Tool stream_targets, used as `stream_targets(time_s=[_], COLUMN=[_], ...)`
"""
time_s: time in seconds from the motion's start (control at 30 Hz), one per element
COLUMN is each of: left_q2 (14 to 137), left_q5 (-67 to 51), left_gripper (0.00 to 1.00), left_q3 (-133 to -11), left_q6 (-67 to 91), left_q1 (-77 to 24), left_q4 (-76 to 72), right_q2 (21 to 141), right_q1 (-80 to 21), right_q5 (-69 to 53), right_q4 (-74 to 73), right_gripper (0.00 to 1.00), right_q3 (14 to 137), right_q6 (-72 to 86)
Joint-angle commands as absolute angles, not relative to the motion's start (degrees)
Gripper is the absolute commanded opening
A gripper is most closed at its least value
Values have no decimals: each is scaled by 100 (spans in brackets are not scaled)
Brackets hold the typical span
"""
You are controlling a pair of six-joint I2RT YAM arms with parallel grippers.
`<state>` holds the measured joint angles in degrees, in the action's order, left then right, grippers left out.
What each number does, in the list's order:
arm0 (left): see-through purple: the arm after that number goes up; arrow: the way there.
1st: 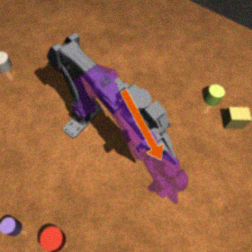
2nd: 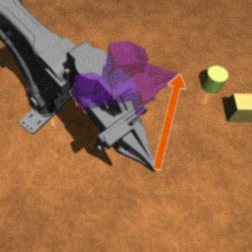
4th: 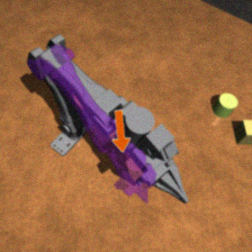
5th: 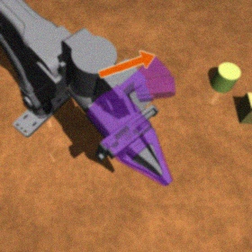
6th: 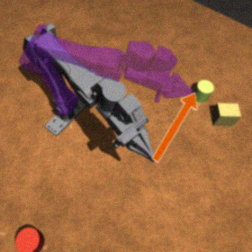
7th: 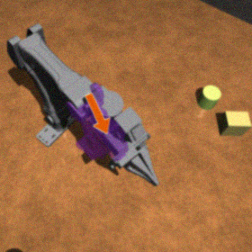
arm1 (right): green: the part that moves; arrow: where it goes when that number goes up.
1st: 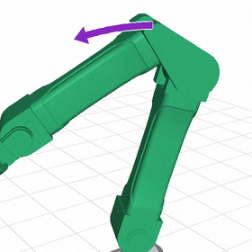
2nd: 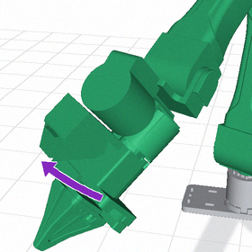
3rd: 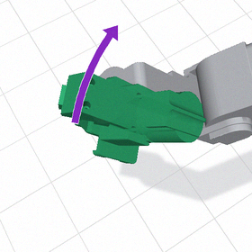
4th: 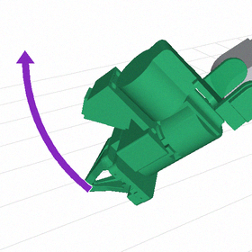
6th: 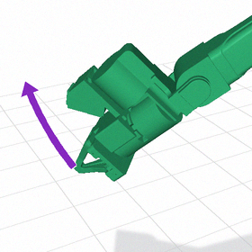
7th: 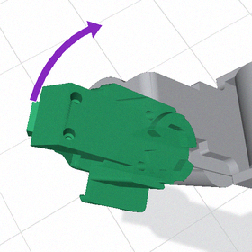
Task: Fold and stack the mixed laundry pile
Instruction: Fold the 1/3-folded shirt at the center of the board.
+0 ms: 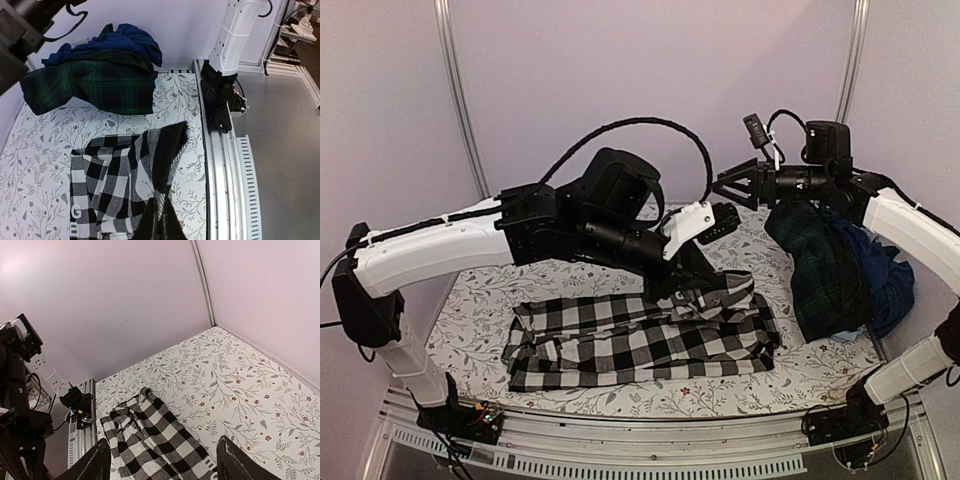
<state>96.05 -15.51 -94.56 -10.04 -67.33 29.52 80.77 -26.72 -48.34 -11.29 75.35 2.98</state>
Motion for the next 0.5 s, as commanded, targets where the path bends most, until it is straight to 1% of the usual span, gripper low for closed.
stream_targets(time_s=[0.0,0.13,0.3,0.4,0.47], left_q2=[10027,10422,10724,10631,10342], left_q5=[-1227,-1154,-876,-788,-867], left_gripper=[0,0,0,0,0], left_q3=[-9982,-10466,-10752,-10376,-9624], left_q6=[-1197,-1291,-1202,-496,176], left_q1=[-7043,-7431,-7862,-7765,-7539], left_q4=[3882,4304,4504,4190,3525], right_q2=[8155,8403,8734,8764,8656], right_q1=[-2467,-2449,-2464,-2532,-2538], right_q5=[-4781,-4888,-5174,-5112,-4996], right_q4=[-823,-905,-1011,-1083,-1048], right_gripper=[71,68,52,50,50], right_q3=[7483,7378,7021,6738,6559], right_q6=[822,821,790,785,803])
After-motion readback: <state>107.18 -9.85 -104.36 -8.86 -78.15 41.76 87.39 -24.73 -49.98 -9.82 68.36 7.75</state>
